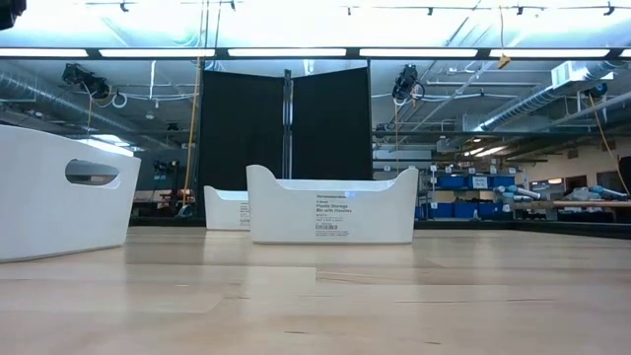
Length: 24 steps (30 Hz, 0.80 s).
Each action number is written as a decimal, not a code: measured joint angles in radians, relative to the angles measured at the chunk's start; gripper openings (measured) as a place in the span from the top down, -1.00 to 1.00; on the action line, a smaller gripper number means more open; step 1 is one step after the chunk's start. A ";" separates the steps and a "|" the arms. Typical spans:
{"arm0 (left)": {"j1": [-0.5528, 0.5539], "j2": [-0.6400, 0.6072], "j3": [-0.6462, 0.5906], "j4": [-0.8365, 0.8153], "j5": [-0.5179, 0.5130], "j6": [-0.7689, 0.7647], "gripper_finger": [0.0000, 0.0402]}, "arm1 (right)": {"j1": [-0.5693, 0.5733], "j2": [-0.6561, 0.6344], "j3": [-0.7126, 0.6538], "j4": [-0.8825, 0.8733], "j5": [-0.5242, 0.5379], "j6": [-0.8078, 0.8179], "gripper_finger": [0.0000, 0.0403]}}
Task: Sort blocks
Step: Put the brown block into the middle white bin
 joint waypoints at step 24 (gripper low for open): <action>0.000 -0.006 -0.005 -0.011 0.000 0.012 -0.14 | 0.006 0.174 -0.003 0.103 -0.094 0.039 -0.32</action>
